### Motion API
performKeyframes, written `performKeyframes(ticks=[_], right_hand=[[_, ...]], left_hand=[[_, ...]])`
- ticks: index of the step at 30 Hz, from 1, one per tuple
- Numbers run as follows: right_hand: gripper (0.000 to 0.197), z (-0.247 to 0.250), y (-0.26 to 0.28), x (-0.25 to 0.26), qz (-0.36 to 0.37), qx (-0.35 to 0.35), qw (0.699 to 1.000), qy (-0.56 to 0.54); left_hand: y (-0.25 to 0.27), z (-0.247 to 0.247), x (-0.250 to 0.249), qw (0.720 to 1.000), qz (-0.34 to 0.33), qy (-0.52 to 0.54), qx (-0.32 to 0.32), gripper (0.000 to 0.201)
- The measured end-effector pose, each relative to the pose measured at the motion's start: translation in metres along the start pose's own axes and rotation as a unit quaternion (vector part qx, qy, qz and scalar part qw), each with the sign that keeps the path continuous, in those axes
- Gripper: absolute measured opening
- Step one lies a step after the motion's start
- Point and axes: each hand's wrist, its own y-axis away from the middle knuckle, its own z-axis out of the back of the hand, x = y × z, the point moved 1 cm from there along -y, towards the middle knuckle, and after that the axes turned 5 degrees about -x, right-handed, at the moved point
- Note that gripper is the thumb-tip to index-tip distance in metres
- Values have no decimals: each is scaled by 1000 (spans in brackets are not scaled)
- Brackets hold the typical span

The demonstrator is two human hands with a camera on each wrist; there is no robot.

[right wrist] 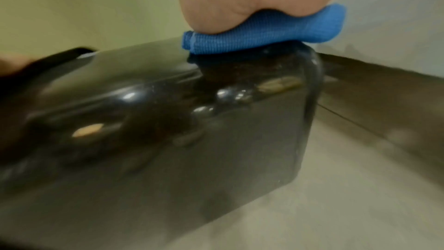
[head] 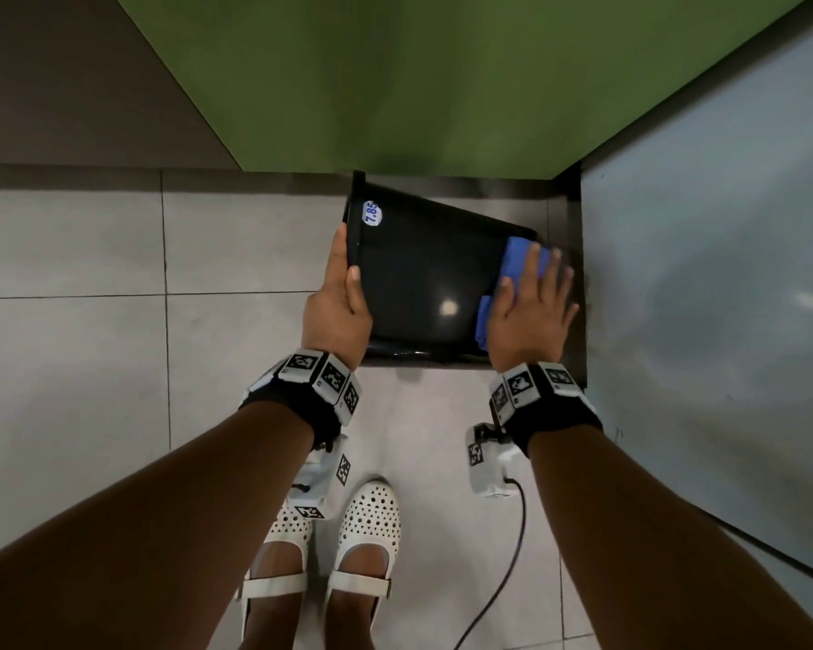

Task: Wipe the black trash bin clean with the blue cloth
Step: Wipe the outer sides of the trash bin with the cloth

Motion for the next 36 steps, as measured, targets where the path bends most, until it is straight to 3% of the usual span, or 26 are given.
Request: performKeyframes(ticks=[2, 5, 8, 11, 15, 18, 22, 27, 29, 34, 36], right_hand=[[54, -7, 13, -2, -82, -13, 996, -38], [57, -22, 43, 11, -78, -37, 996, -32], [60, -35, 77, 39, 7, -39, 999, -23], [52, -39, 96, 69, 140, -24, 990, -7], [53, -23, 47, 84, 254, 10, 967, 26], [52, -9, -1, 75, 208, 18, 978, 22], [53, 0, -27, 43, 86, 2, 996, 7], [53, -5, 0, -2, -98, -27, 988, -113], [54, -16, 25, -6, -114, -39, 989, -91], [53, -42, 101, 42, 91, -45, 995, -24], [51, -42, 105, 69, 155, -38, 987, -28]], left_hand=[[0, 0, 2, 1000, 5, 1, -3, 49], [2, -1, 0, 1000, 9, 8, -4, 49], [-1, 0, 0, 1000, 8, 0, -7, 49], [2, 0, 1, 1000, 15, -8, 6, 48], [2, 3, 4, 1000, -18, -22, 12, 52], [0, 1, 3, 999, -12, -37, -5, 56], [2, -1, 0, 999, -1, -42, -16, 47], [6, -1, 1, 999, 7, -28, -32, 47], [7, -1, 1, 999, 2, -22, -31, 47], [8, 1, 1, 999, 10, -29, -19, 47], [10, 2, 1, 999, 9, -32, -11, 47]])
